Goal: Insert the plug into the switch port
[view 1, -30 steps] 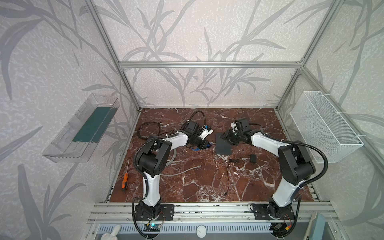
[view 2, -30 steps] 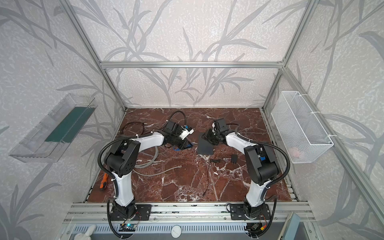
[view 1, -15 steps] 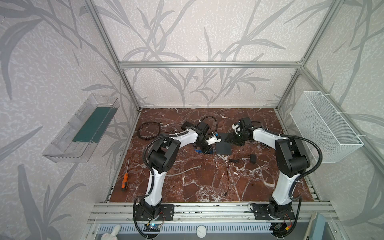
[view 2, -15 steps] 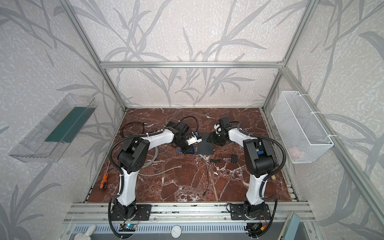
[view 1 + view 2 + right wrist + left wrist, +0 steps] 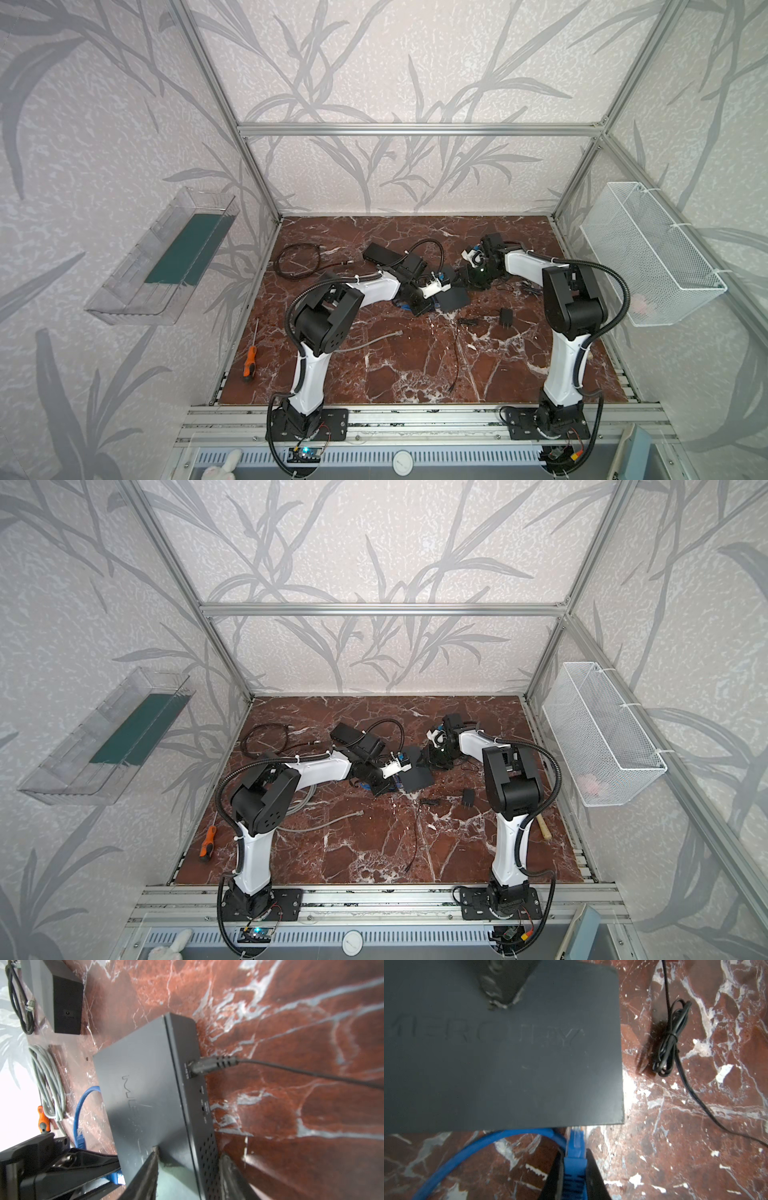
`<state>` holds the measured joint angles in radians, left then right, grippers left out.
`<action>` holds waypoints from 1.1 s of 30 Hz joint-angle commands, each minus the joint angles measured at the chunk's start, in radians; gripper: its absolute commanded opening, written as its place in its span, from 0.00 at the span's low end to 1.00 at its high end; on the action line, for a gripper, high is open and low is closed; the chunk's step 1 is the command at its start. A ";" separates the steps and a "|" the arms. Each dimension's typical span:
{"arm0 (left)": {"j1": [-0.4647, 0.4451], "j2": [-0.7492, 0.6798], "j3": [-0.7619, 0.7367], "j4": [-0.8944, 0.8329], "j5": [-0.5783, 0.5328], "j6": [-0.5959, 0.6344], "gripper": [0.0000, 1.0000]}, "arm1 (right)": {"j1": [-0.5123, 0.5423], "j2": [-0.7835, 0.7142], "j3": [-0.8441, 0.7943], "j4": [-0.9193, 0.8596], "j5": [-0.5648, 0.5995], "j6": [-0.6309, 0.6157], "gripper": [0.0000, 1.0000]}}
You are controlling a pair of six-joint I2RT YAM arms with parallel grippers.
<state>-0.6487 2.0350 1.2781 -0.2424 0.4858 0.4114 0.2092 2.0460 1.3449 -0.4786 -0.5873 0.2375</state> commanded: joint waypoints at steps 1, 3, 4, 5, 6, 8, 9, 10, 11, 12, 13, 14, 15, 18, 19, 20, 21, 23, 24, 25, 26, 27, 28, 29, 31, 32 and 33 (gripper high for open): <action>-0.022 -0.016 -0.053 0.120 -0.104 -0.020 0.11 | 0.006 0.052 0.010 -0.116 -0.020 -0.016 0.48; -0.040 -0.022 -0.069 0.142 -0.146 -0.023 0.11 | 0.006 0.056 0.017 -0.129 -0.016 -0.003 0.48; -0.051 -0.027 -0.080 0.155 -0.163 -0.023 0.11 | 0.006 0.057 0.021 -0.136 -0.014 0.003 0.48; -0.059 -0.032 -0.097 0.175 -0.178 -0.027 0.11 | 0.006 0.058 0.024 -0.143 -0.016 0.006 0.48; -0.068 -0.037 -0.117 0.206 -0.201 -0.031 0.11 | 0.006 0.058 0.031 -0.155 -0.019 0.007 0.48; -0.083 -0.040 -0.149 0.251 -0.229 -0.041 0.11 | 0.005 0.057 0.031 -0.163 -0.029 0.008 0.48; -0.085 -0.039 -0.166 0.280 -0.233 -0.052 0.11 | 0.007 0.057 0.028 -0.166 -0.037 0.007 0.48; -0.085 -0.039 -0.179 0.305 -0.234 -0.065 0.11 | 0.007 0.057 0.024 -0.170 -0.040 0.004 0.48; -0.086 -0.037 -0.190 0.325 -0.242 -0.076 0.10 | 0.007 0.057 0.020 -0.175 -0.040 0.001 0.47; -0.087 -0.033 -0.198 0.345 -0.247 -0.086 0.10 | 0.007 0.055 0.012 -0.180 -0.040 -0.004 0.47; -0.088 -0.028 -0.201 0.356 -0.248 -0.096 0.10 | 0.008 0.049 0.000 -0.178 -0.044 -0.008 0.46; -0.088 -0.020 -0.204 0.368 -0.250 -0.104 0.10 | 0.009 0.042 -0.013 -0.174 -0.051 -0.008 0.46; -0.088 -0.013 -0.206 0.382 -0.253 -0.114 0.10 | 0.011 0.033 -0.029 -0.172 -0.054 -0.009 0.46; -0.088 0.016 -0.206 0.411 -0.249 -0.145 0.10 | 0.017 0.011 -0.076 -0.153 -0.072 -0.010 0.46; -0.090 0.023 -0.208 0.419 -0.238 -0.152 0.09 | 0.019 0.005 -0.090 -0.141 -0.080 -0.011 0.46; -0.092 0.026 -0.212 0.428 -0.223 -0.154 0.09 | 0.022 0.004 -0.100 -0.132 -0.087 -0.015 0.45; -0.092 0.029 -0.217 0.440 -0.206 -0.155 0.09 | 0.024 0.008 -0.106 -0.125 -0.097 -0.020 0.42; -0.094 0.040 -0.224 0.460 -0.188 -0.158 0.08 | 0.032 0.016 -0.111 -0.119 -0.116 -0.035 0.39; -0.094 0.049 -0.224 0.470 -0.187 -0.160 0.08 | 0.038 0.019 -0.116 -0.110 -0.128 -0.039 0.36; -0.094 0.057 -0.222 0.478 -0.185 -0.160 0.08 | 0.044 0.019 -0.123 -0.102 -0.149 -0.043 0.35; -0.094 0.063 -0.219 0.485 -0.189 -0.161 0.08 | 0.051 0.016 -0.130 -0.098 -0.161 -0.047 0.33; -0.094 0.070 -0.214 0.492 -0.194 -0.164 0.07 | 0.060 0.014 -0.137 -0.098 -0.175 -0.047 0.32; -0.094 0.076 -0.207 0.490 -0.194 -0.163 0.07 | 0.067 0.009 -0.148 -0.096 -0.188 -0.049 0.31; -0.094 0.080 -0.201 0.491 -0.193 -0.163 0.07 | 0.071 0.003 -0.160 -0.093 -0.201 -0.047 0.31; -0.095 0.091 -0.181 0.481 -0.184 -0.158 0.06 | 0.074 -0.010 -0.198 -0.065 -0.243 -0.032 0.30; -0.095 0.095 -0.170 0.471 -0.181 -0.157 0.06 | 0.076 -0.011 -0.211 -0.056 -0.262 -0.026 0.29; -0.094 0.101 -0.160 0.461 -0.176 -0.155 0.06 | 0.076 -0.010 -0.224 -0.048 -0.279 -0.021 0.29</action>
<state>-0.7216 2.0087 1.0824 0.1940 0.3065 0.2649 0.1757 1.9812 1.2175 -0.3546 -0.6144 0.2024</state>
